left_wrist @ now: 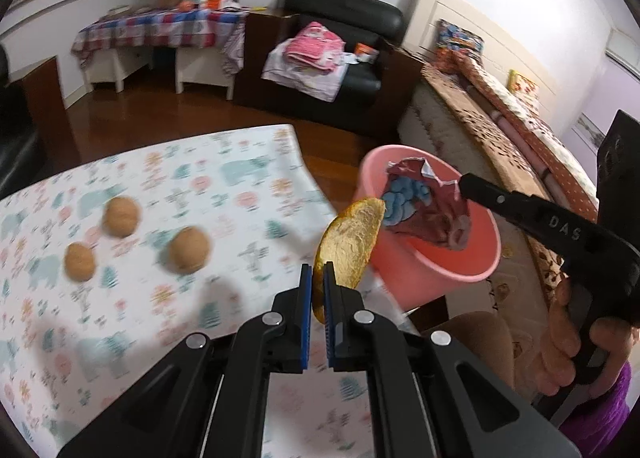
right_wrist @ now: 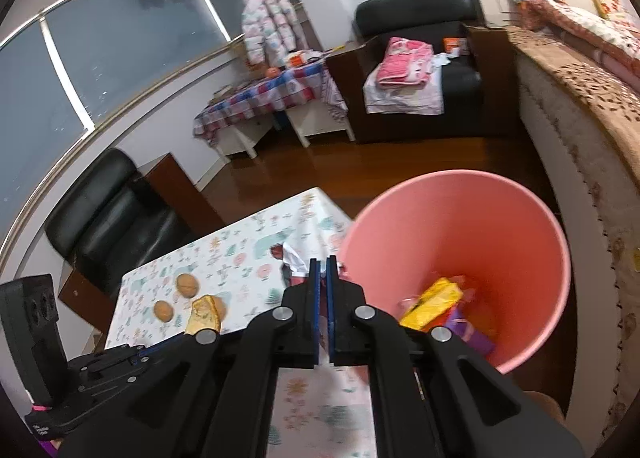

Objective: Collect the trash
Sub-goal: 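Carry the orange peel and crumpled wrapper over the pink bucket with both tools, then open the left tool to drop the peel while the right releases the wrapper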

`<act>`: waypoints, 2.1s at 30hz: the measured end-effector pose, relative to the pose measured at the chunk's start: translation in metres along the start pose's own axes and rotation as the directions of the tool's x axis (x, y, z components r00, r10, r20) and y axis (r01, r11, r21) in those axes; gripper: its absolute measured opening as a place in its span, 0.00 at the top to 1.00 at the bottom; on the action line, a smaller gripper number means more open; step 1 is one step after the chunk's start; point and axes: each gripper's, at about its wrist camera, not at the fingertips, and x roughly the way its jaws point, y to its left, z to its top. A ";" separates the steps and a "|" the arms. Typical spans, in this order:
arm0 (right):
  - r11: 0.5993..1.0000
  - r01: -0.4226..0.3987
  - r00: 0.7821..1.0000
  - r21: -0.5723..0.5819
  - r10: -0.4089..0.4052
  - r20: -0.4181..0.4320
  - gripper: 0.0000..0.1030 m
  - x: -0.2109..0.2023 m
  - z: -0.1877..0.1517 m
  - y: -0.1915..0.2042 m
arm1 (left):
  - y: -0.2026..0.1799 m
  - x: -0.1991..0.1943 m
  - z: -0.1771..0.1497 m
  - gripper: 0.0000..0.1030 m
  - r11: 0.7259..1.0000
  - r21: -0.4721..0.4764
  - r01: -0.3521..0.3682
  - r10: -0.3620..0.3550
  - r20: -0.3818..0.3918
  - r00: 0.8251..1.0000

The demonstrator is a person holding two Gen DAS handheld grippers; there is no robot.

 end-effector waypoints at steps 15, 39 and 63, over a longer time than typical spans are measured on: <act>0.989 0.118 0.993 0.085 -0.120 0.014 0.97 -0.001 0.005 -0.069 | -0.079 0.056 0.029 0.95 0.990 0.121 0.068 -0.062 -0.049 0.997; 0.981 0.165 0.986 0.106 -0.161 -0.043 0.97 0.013 -0.005 -0.101 | -0.121 0.120 0.036 0.94 0.983 0.180 0.031 -0.013 -0.100 0.995; 0.979 0.174 0.984 0.108 -0.168 -0.064 0.97 0.025 -0.006 -0.108 | -0.125 0.121 0.045 0.54 0.980 0.195 0.026 -0.016 -0.052 0.999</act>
